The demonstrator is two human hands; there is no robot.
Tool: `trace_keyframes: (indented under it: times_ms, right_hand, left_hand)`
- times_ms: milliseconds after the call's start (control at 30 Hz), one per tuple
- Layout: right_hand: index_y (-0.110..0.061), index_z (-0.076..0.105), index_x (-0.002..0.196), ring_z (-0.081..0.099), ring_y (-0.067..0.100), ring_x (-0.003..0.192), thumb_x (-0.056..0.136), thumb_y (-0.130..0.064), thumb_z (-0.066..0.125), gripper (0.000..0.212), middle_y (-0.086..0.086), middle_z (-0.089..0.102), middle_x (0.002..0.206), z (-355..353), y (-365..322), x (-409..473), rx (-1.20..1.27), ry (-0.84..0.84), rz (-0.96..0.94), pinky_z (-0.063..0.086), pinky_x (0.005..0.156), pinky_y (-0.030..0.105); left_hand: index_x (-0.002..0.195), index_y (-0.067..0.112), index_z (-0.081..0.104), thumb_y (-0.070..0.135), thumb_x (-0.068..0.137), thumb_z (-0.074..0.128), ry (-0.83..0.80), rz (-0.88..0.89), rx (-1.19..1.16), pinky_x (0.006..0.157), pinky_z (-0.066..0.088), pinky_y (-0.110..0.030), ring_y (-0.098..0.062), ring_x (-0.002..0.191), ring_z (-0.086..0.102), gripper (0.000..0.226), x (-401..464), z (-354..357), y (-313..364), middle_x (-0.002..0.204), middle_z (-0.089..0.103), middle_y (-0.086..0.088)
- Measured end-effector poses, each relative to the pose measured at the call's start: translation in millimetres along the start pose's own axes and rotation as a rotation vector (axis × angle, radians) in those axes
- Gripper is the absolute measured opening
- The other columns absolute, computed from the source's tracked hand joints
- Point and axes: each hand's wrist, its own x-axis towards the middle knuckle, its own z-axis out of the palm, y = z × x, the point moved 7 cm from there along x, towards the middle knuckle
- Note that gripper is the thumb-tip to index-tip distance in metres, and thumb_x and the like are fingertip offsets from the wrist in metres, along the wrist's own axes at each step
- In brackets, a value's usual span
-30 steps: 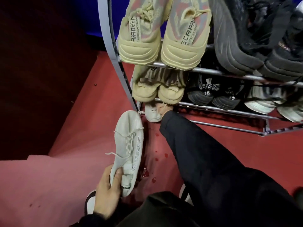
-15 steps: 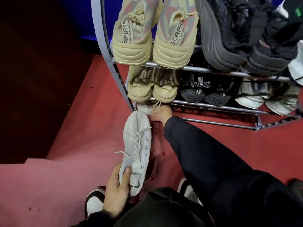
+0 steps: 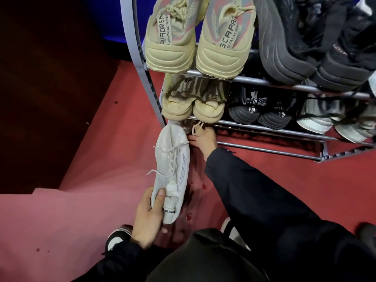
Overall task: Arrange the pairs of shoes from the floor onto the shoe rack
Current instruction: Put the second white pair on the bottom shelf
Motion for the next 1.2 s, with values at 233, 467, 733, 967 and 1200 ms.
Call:
trace_keyframes:
  times_ms: [233,467,733,967,1200]
  right_hand:
    - [-0.038,0.058,0.115,0.060,0.009,0.070,0.099,-0.054,0.045,0.026,-0.005,0.070,0.099,-70,17,-149,-0.252,0.047,-0.159,0.048,0.066,0.028]
    - [-0.037,0.046,0.137,0.057,0.008,0.052,0.098,-0.029,0.061,0.043,0.000,0.073,0.096,-79,17,-151,-0.054,-0.035,-0.133,0.043,0.045,0.024]
    - [-0.017,0.036,0.122,0.054,0.011,0.052,0.097,-0.041,0.056,0.040,0.007,0.064,0.101,-70,-10,-51,-0.108,0.124,-0.021,0.043,0.043,0.020]
    - [0.000,0.069,0.090,0.068,0.040,0.097,0.088,-0.026,0.051,0.032,0.028,0.072,0.104,-61,-10,-2,-0.290,0.256,0.025,0.055,0.085,0.041]
    - [-0.003,0.068,0.072,0.065,0.010,0.049,0.089,-0.011,0.062,0.020,0.009,0.069,0.065,-64,-5,-4,-0.240,0.245,0.062,0.051,0.051,0.017]
  left_hand:
    - [0.114,0.017,0.059,0.041,0.103,0.047,-0.148,-0.058,-0.073,0.037,0.046,-0.028,-0.022,0.052,0.062,0.029,10,59,29,0.078,0.068,-0.010]
    - [0.137,0.032,0.053,0.058,0.098,0.045,-0.294,0.025,0.023,0.094,0.055,-0.055,-0.027,0.113,0.068,0.047,42,115,60,0.129,0.069,-0.007]
    - [0.158,0.025,0.021,0.027,0.101,0.049,-0.172,0.241,0.618,0.122,0.012,-0.037,-0.024,0.156,0.004,0.063,102,93,88,0.169,-0.002,-0.007]
    - [0.155,0.022,0.028,0.012,0.096,0.048,-0.222,0.247,0.750,0.120,0.018,-0.035,-0.033,0.153,0.014,0.064,137,97,90,0.169,0.000,-0.011]
    - [0.145,0.013,0.042,0.021,0.093,0.054,-0.118,0.250,0.730,0.121,0.026,-0.041,-0.036,0.148,0.025,0.055,148,101,89,0.161,0.018,-0.013]
